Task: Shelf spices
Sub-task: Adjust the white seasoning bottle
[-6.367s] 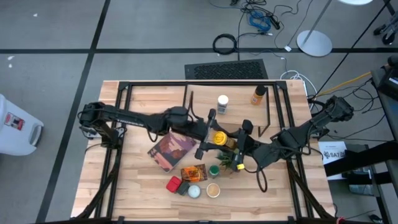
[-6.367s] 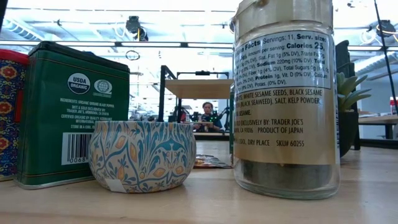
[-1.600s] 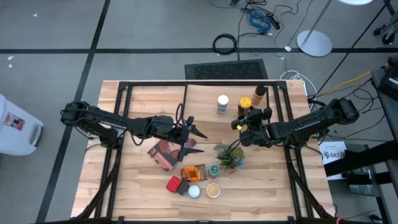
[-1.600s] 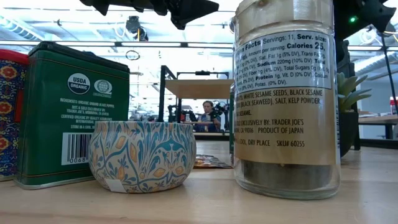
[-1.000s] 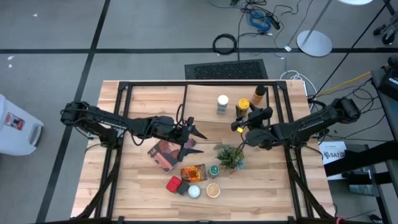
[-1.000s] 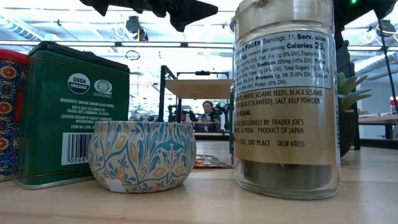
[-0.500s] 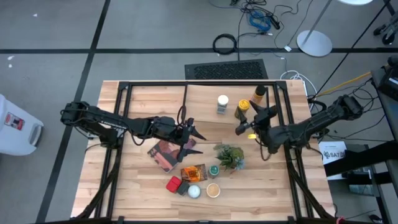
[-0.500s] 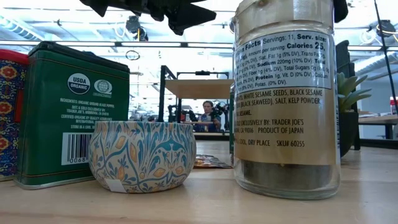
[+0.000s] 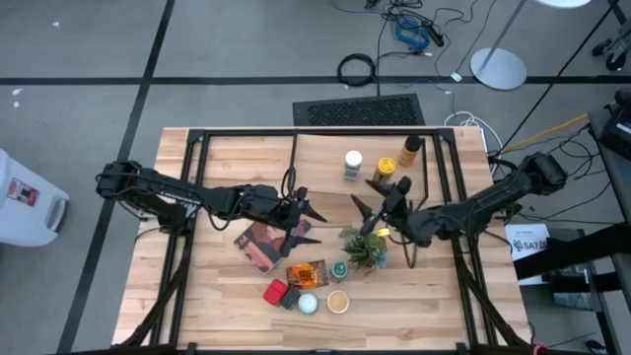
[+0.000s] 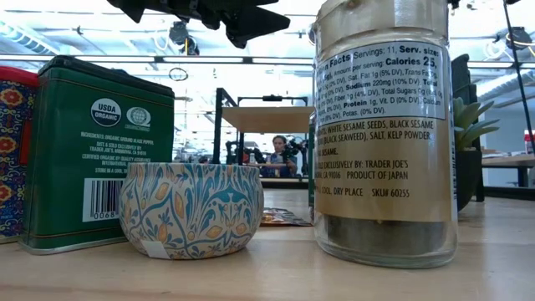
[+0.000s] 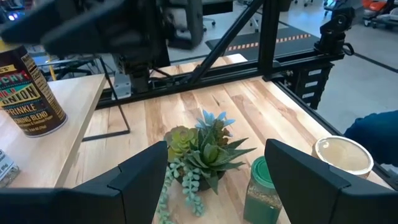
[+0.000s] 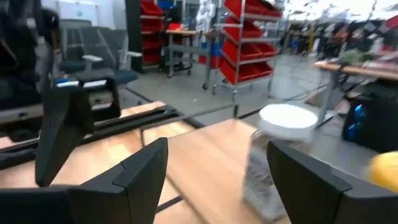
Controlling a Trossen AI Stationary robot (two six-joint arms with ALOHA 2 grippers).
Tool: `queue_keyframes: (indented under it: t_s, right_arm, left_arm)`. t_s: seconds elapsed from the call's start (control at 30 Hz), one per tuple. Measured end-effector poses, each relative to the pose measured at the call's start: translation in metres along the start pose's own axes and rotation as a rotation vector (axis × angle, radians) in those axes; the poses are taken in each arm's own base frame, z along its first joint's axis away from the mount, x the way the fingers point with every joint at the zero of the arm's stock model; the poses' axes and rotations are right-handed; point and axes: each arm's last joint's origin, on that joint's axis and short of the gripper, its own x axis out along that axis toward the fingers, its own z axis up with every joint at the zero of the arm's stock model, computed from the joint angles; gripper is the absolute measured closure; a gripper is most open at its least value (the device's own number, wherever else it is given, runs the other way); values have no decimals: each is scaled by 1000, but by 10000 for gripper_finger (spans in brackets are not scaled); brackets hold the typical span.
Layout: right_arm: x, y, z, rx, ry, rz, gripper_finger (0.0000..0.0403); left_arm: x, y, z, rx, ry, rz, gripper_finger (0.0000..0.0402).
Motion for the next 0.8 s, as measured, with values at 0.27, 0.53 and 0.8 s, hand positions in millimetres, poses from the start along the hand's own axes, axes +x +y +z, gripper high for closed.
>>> queue_keyframes:
  t_s: [0.27,0.53,0.8]
  right_arm:
    - [21,4,-27,-2,41,-101,140]
    - [40,-2,-43,-19,61,-197,140]
    - [55,-10,-54,-43,78,-274,140]
  left_arm:
    - [1,-5,-1,-1,11,-15,123]
    - [1,-10,-1,3,28,-12,123]
    - [2,-17,-2,9,42,-18,123]
